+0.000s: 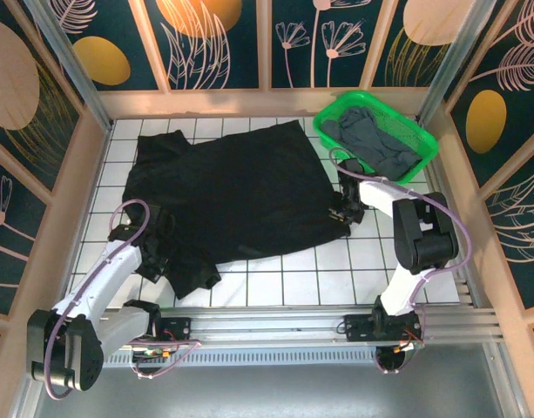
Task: Fold and stack the t-shirts
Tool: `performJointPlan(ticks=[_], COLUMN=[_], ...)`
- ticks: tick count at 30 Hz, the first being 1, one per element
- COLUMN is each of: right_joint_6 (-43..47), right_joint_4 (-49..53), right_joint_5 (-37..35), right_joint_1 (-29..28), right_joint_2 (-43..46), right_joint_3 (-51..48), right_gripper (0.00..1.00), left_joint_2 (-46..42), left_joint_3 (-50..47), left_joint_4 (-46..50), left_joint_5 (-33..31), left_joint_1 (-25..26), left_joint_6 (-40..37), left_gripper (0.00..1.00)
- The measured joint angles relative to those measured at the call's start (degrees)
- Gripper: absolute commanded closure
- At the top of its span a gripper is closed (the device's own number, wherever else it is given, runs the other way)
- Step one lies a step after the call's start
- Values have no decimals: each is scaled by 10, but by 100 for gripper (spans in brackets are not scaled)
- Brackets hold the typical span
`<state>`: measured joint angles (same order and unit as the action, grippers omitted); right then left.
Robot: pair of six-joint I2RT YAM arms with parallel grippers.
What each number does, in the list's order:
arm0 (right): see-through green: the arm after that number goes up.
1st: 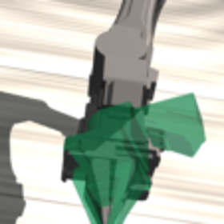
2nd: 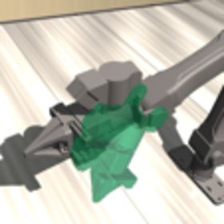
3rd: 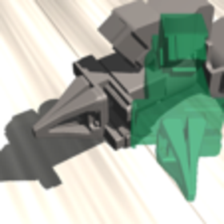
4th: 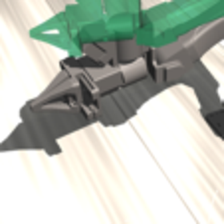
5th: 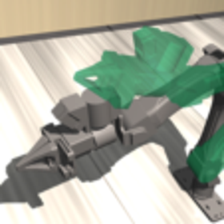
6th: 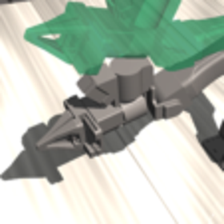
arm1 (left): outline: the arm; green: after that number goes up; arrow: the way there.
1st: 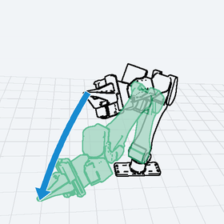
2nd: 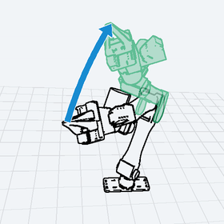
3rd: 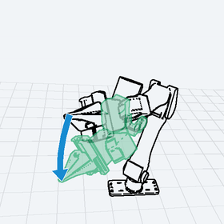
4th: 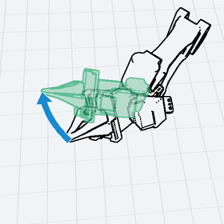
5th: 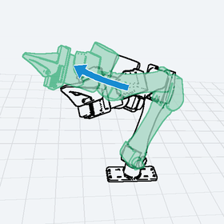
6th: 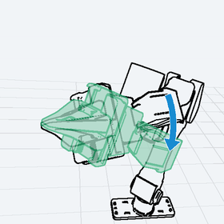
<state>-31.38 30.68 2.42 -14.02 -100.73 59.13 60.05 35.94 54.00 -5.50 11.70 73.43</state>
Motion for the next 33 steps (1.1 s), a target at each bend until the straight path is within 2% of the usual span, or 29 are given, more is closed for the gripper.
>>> performJointPlan(ticks=[3, 6, 8, 13, 17, 21, 25, 29, 33], right_joint_6=[5, 11, 15, 31, 32, 29, 20, 14, 22], right_joint_4=[1, 3, 9, 33, 27, -6, -12, 4, 10], right_joint_5=[0, 0, 0, -14, -20, -41, -57, -61, -56], right_joint_1=[5, 5, 5, 2, -4, -3, 19, 50, 86], right_joint_2=[5, 6, 6, 7, -19, -91, -180, -235, -246], right_joint_3=[-4, -4, -2, 47, 150, 257, 350, 396, 396], right_gripper=[86, 86, 82, 73, 72, 71, 72, 72, 72], left_joint_2=[8, 12, 16, 35, 45, 80, 96, 96, 96], left_joint_3=[0, -2, -5, -8, 35, 113, 143, 144, 136], left_joint_4=[0, -2, -5, -16, -14, -19, -28, -28, -28], left_joint_5=[-9, -18, -26, -27, -40, -54, -55, -53, -55], left_joint_1=[0, 0, 0, 0, 0, 0, -14, -51, -81], left_joint_6=[4, 7, 8, 5, -3, -18, -38, -60, -85], left_gripper=[94, 79, 74, 49, 47, 45, 44, 45, 47])
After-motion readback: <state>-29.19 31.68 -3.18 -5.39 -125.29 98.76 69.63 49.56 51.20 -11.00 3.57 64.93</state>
